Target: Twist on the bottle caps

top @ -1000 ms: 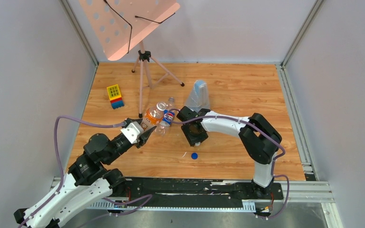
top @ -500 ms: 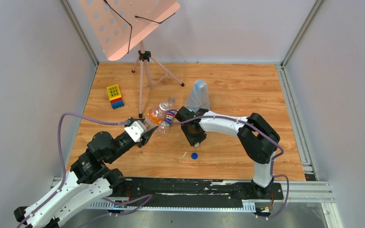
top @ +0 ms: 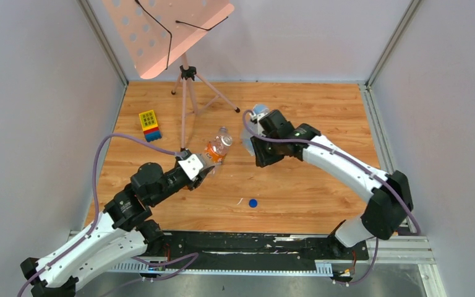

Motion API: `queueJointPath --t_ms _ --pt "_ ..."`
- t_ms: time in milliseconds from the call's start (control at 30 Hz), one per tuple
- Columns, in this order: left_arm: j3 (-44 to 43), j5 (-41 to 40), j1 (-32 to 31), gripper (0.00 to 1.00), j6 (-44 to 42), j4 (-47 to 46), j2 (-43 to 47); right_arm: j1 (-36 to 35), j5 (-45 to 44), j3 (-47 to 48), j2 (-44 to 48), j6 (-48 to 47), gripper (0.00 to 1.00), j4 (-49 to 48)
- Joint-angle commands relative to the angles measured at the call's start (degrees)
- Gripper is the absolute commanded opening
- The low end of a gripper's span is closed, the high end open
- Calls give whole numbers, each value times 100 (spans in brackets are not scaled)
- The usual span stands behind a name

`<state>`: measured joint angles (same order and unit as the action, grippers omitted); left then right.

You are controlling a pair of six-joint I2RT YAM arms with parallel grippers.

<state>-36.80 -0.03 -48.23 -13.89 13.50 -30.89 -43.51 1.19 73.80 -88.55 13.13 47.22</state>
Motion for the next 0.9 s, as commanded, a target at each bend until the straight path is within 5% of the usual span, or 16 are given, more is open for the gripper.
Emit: queueJointPath --t_ms 0,433,867 --pt "-213 337 21 38 -274 -567 -227 324 709 383 707 -354 0 245" --pt "-439 2356 634 35 -931 -1055 -1182 506 2102 735 2410 -1105 0 174" --pt "-738 3583 639 33 -1649 -780 -1727 510 3333 -104 3623 -2057 0 -1314"
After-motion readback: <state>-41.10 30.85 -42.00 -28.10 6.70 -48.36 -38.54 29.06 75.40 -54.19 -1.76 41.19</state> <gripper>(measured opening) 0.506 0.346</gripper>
